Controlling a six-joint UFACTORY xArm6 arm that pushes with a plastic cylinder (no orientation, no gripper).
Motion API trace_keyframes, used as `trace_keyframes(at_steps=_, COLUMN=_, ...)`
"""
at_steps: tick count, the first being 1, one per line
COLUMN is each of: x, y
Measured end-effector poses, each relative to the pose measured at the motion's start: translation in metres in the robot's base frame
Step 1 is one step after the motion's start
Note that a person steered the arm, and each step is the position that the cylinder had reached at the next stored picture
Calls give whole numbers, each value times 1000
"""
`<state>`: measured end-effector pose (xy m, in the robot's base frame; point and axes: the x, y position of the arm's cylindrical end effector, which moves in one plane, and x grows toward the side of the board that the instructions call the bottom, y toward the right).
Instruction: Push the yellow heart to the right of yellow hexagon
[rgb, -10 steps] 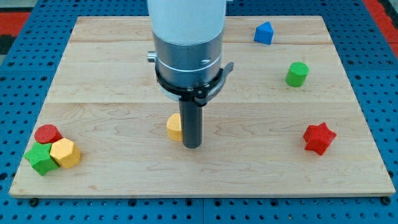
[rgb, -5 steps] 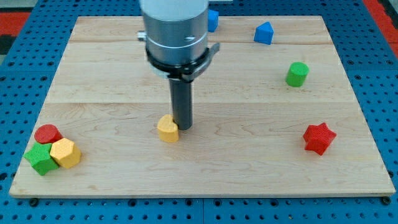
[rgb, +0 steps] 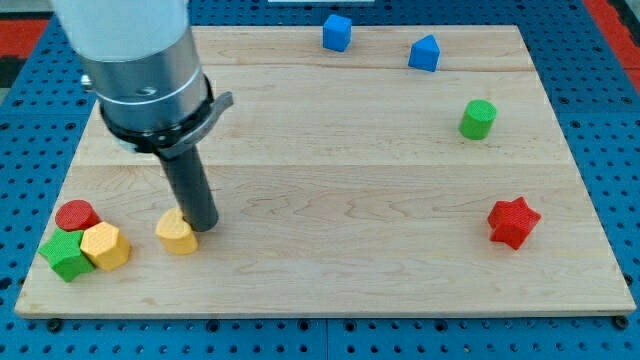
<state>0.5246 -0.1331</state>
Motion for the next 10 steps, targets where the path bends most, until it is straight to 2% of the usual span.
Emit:
trace_keyframes(at_steps=2, x=34, y=9)
trace_keyframes(at_steps=4, x=37, y=-27)
trace_keyframes(at_steps=7, x=36, y=-21)
trace_keyframes(at_steps=9, x=30, y=144)
trace_keyframes(at_steps=10, x=-5, y=221)
